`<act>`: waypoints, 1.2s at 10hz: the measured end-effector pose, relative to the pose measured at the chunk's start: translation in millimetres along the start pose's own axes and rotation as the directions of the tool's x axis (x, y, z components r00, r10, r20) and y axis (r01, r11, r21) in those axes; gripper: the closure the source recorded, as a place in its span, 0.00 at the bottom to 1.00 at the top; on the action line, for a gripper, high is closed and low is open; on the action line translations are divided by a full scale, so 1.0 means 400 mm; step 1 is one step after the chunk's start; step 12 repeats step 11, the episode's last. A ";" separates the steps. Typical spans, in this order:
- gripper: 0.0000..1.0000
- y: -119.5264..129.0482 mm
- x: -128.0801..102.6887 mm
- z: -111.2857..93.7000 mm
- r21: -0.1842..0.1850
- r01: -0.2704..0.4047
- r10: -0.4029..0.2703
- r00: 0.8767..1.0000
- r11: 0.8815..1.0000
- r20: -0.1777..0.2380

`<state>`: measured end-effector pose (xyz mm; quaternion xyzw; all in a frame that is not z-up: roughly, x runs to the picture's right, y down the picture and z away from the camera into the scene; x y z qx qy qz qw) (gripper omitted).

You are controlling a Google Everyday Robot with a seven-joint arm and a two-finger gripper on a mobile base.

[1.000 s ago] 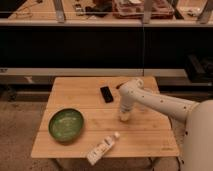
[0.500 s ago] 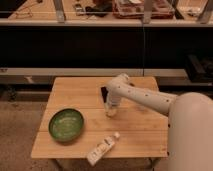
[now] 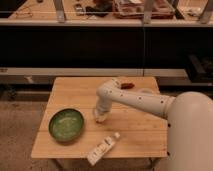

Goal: Wipe the white sponge on the table

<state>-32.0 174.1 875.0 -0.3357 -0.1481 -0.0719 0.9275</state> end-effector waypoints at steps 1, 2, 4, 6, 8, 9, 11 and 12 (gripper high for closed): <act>1.00 0.044 0.001 0.012 -0.023 0.019 -0.019 1.000 1.000 -0.001; 1.00 0.108 0.031 0.020 -0.049 0.013 -0.013 1.000 0.999 -0.007; 1.00 0.159 0.091 0.008 -0.056 -0.034 0.033 0.999 0.998 -0.015; 1.00 0.197 0.193 -0.027 -0.034 -0.108 0.107 0.994 0.994 -0.037; 1.00 0.205 0.310 -0.082 0.007 -0.199 0.200 0.978 0.980 -0.060; 1.00 0.200 0.341 -0.099 0.019 -0.227 0.227 0.972 0.974 -0.062; 1.00 0.151 0.397 -0.136 0.036 -0.274 0.276 0.960 0.961 -0.057; 1.00 0.151 0.397 -0.136 0.036 -0.274 0.276 0.960 0.961 -0.057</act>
